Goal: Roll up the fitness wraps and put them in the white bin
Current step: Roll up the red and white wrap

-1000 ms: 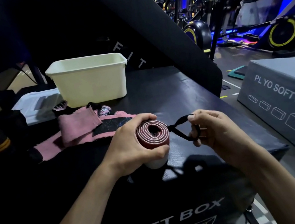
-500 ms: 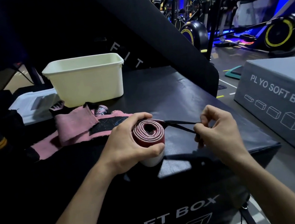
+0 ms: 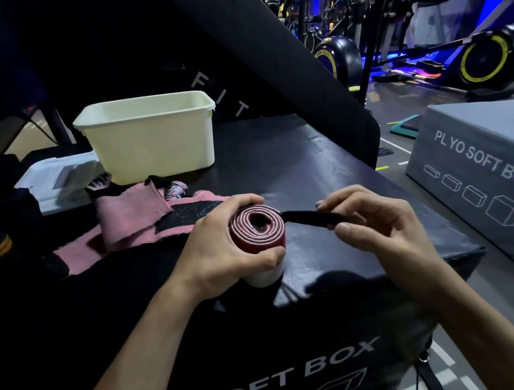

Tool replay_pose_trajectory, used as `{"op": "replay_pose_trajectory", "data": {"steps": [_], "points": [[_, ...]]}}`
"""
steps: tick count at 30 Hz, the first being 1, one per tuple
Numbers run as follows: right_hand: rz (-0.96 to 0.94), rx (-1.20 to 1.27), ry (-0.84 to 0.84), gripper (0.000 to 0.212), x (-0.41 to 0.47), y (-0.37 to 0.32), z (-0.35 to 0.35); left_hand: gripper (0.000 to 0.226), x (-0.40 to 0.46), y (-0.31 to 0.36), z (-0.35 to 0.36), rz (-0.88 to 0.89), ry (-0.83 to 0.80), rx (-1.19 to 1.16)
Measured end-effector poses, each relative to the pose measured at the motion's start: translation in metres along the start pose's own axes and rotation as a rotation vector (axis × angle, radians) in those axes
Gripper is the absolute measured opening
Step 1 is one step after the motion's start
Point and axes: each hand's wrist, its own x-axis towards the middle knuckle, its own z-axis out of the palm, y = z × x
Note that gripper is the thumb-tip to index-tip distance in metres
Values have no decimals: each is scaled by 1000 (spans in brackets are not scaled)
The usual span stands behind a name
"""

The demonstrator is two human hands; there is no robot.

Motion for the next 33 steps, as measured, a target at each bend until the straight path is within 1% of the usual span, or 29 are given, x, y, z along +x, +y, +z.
{"op": "replay_pose_trajectory", "data": {"steps": [2,4,8,13,18,23,28,33], "points": [[-20,86,-3,13,0,-3,2,72,0,0,-1,-2,-4,-2],[-37,114,-18,11,1,-6,4,72,-1,1,0,0,-5,1],[20,92,-97,16,1,-12,8,73,-2,1,0,2,7,1],[156,46,-187,36,0,-9,17,76,-5,1,4,10,30,2],[212,60,-159,40,1,-6,36,87,-5,-4,3,-4,-11,-37],[211,-24,-127,48,6,-12,49,97,-7,-8,4,-24,-29,-102],[204,-131,-76,48,8,-19,59,100,-10,-9,1,-52,-143,-161],[240,-165,-49,47,9,-20,65,103,-9,-12,0,-58,-227,-201]]}}
